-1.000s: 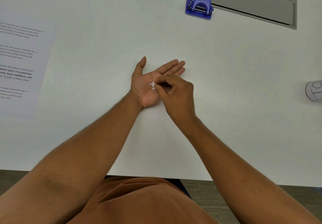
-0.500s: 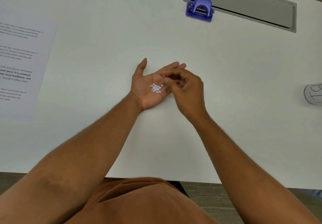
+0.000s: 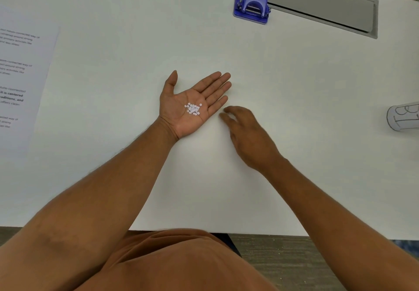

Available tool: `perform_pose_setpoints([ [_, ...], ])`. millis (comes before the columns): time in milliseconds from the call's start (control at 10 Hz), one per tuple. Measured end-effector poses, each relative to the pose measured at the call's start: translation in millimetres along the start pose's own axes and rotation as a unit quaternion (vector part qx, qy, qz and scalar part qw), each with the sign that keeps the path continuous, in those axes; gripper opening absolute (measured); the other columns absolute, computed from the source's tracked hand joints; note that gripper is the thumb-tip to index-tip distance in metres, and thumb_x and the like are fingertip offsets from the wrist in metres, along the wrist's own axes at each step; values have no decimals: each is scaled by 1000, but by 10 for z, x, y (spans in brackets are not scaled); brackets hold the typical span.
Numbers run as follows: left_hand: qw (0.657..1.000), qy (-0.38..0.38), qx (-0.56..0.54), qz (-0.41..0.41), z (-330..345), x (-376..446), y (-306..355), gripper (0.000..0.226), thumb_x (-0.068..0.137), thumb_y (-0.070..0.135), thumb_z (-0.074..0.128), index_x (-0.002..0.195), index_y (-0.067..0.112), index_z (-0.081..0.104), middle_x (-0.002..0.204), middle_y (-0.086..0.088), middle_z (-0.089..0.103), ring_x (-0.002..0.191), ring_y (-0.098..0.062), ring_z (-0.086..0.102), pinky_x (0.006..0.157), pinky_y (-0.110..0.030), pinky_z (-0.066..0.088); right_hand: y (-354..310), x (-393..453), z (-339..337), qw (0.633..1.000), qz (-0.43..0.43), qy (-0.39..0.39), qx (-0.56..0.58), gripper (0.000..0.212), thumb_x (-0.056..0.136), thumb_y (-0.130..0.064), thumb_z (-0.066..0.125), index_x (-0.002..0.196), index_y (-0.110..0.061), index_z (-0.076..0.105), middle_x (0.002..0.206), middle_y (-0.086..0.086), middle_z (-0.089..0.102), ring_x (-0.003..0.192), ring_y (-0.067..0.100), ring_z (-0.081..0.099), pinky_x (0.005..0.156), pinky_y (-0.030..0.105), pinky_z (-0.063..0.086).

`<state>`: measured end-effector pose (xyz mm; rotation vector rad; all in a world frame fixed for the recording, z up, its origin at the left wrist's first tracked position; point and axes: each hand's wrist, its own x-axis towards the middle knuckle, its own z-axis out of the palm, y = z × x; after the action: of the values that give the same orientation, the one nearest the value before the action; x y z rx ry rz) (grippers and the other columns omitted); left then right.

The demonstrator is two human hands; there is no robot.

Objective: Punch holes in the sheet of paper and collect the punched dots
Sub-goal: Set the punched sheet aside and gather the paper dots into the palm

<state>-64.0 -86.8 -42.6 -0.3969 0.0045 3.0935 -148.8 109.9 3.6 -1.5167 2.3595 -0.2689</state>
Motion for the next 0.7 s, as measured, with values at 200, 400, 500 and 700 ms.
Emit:
perform_pose_setpoints([
  [200, 1000, 6, 4, -1, 1, 3, 1, 96, 103, 73, 28, 167, 1, 24, 175, -20, 26, 164, -34, 22, 136, -47, 10, -6, -320, 90, 1000, -18, 9, -16, 51, 94, 7, 65, 144, 6, 53, 145, 22, 57, 136, 37, 54, 107, 42, 52],
  [400, 1000, 11, 17, -5, 8, 8, -7, 96, 104, 73, 28, 167, 1, 25, 175, -20, 27, 164, -34, 23, 136, -47, 11, -29, -373, 53, 999, 37, -18, 28, 43, 98, 7, 50, 139, 1, 60, 142, 18, 59, 133, 36, 54, 108, 50, 48],
  [500, 1000, 11, 17, -8, 12, 6, -15, 96, 104, 73, 28, 167, 1, 25, 175, -20, 26, 164, -33, 22, 136, -47, 10, -63, -284, 36, 999, 35, 11, 23, 32, 91, 14, 59, 120, 4, 70, 120, 18, 68, 111, 38, 64, 87, 50, 58],
  [700, 1000, 9, 22, -10, 4, 9, -29, 96, 104, 72, 29, 167, 1, 24, 175, -20, 25, 165, -34, 21, 136, -48, 11, -75, -202, 128, 997, 20, 71, -31, 34, 67, 21, 78, 95, 2, 74, 93, 16, 72, 82, 36, 68, 62, 43, 60],
])
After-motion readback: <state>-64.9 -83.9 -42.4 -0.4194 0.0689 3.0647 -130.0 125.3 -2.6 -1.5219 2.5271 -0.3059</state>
